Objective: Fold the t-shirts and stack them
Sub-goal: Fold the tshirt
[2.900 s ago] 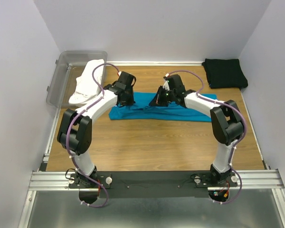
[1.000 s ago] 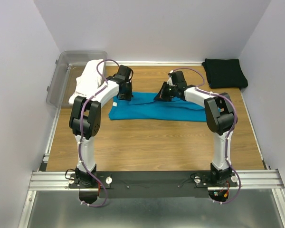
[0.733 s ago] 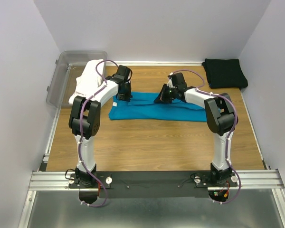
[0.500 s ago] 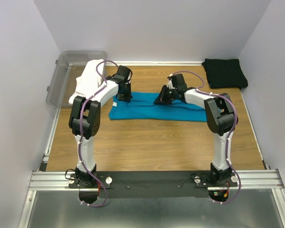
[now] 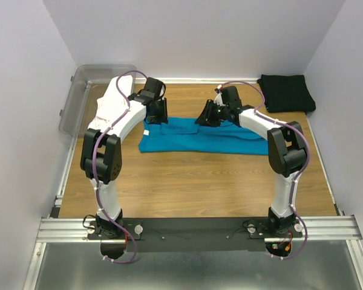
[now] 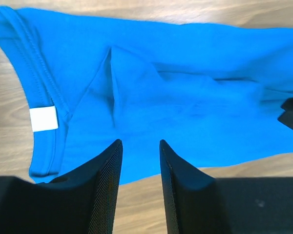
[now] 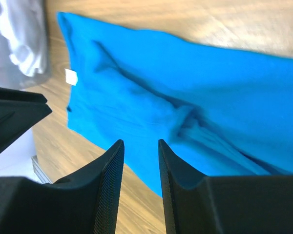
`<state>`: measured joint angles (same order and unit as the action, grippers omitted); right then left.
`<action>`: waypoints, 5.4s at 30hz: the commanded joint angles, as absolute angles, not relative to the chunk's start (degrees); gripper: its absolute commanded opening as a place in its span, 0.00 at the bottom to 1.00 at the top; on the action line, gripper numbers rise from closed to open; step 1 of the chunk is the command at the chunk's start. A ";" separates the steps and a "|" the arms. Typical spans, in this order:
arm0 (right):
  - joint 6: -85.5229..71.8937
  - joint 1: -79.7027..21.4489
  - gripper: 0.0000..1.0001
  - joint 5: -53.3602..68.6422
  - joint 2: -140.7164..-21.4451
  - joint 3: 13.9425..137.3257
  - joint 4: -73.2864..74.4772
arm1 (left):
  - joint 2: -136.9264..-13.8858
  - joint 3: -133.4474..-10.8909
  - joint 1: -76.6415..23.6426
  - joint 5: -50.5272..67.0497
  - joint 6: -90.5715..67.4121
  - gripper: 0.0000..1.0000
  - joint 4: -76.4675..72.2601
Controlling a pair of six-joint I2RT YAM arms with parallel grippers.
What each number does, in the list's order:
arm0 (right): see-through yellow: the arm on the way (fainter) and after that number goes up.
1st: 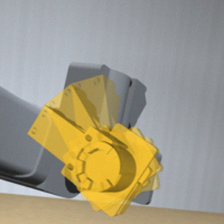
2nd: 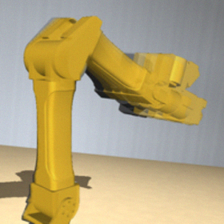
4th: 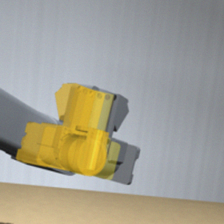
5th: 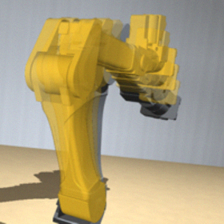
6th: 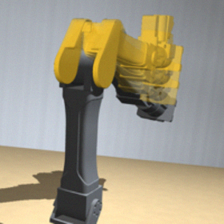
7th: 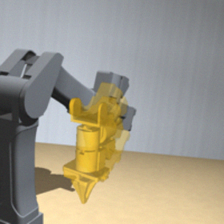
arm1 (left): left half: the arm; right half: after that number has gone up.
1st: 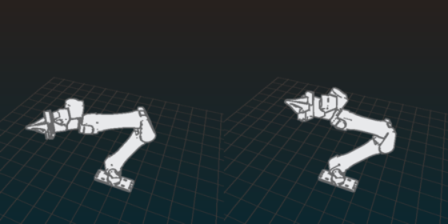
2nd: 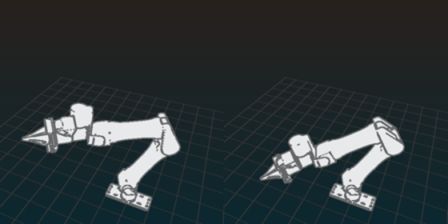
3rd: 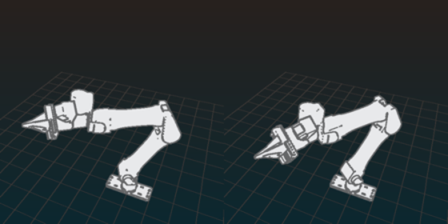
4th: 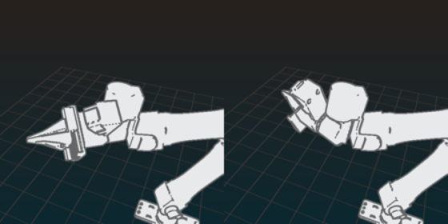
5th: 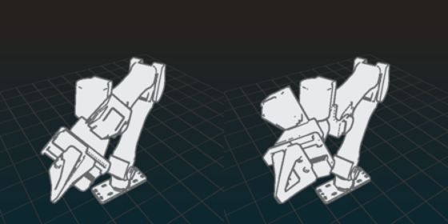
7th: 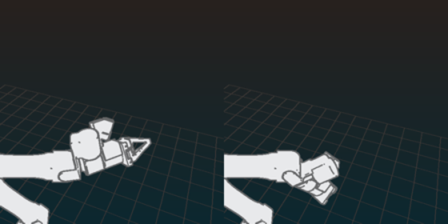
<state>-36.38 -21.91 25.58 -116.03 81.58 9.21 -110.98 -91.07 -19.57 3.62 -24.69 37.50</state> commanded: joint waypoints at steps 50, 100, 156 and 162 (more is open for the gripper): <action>-20.66 -14.42 0.28 6.07 -98.44 63.46 19.69 | -95.28 -63.82 -18.28 0.44 -27.07 0.26 26.54; -48.95 24.34 0.27 36.91 -103.61 43.68 -26.18 | -103.62 -64.96 -15.73 -9.05 -28.92 0.17 19.25; -41.03 -24.69 0.45 39.98 -104.75 58.88 -15.81 | -98.27 -72.52 -27.42 -13.97 -36.83 0.24 28.92; -48.42 -26.10 0.43 45.78 -115.64 59.06 -29.96 | -93.53 -67.77 -25.75 -15.03 -36.65 0.24 28.57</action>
